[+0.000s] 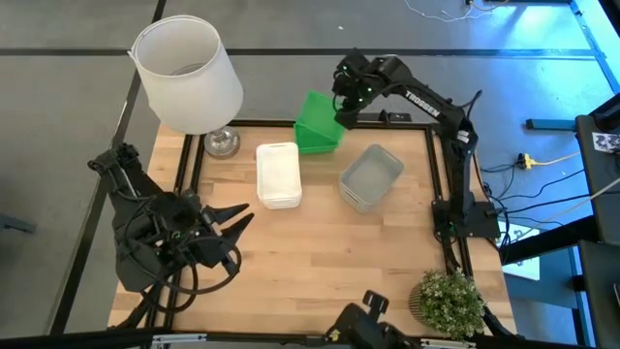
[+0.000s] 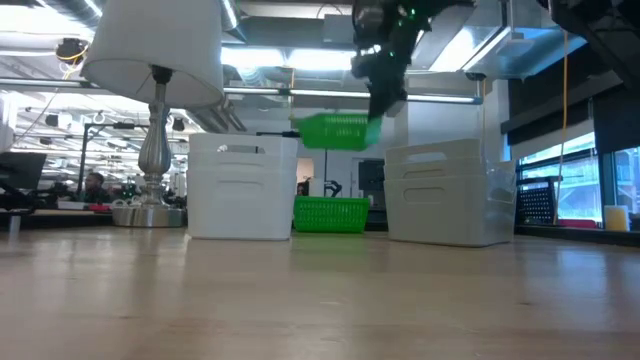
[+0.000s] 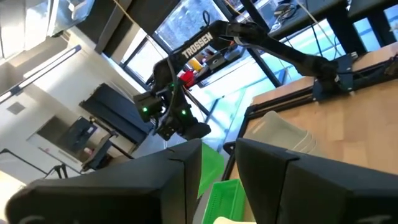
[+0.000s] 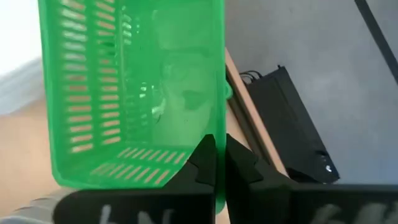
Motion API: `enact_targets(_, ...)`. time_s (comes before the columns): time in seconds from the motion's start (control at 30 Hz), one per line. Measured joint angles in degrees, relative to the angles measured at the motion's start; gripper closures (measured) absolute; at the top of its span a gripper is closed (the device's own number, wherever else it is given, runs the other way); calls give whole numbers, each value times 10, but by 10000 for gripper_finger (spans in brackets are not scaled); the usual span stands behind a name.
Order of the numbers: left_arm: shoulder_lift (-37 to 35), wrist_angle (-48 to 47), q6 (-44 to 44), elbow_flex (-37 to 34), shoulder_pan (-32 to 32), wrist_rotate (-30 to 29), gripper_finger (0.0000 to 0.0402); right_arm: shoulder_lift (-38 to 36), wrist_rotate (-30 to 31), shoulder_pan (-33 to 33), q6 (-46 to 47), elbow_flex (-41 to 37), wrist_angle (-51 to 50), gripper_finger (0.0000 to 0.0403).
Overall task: Stack baskets by color
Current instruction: Stack the bottom green bin on the top green bin
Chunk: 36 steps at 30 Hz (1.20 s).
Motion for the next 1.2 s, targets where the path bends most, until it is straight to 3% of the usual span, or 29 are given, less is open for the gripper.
enact_targets(0.27,0,0,-5,0,4,0,308,0,0,-11,-65,-107,132,399)
enact_targets(0.63,0,0,-5,0,18,0,308,0,4,-10,-114,-188,211,399)
enact_targets(1.2,0,0,-5,0,18,0,308,0,0,-5,-143,-201,163,385)
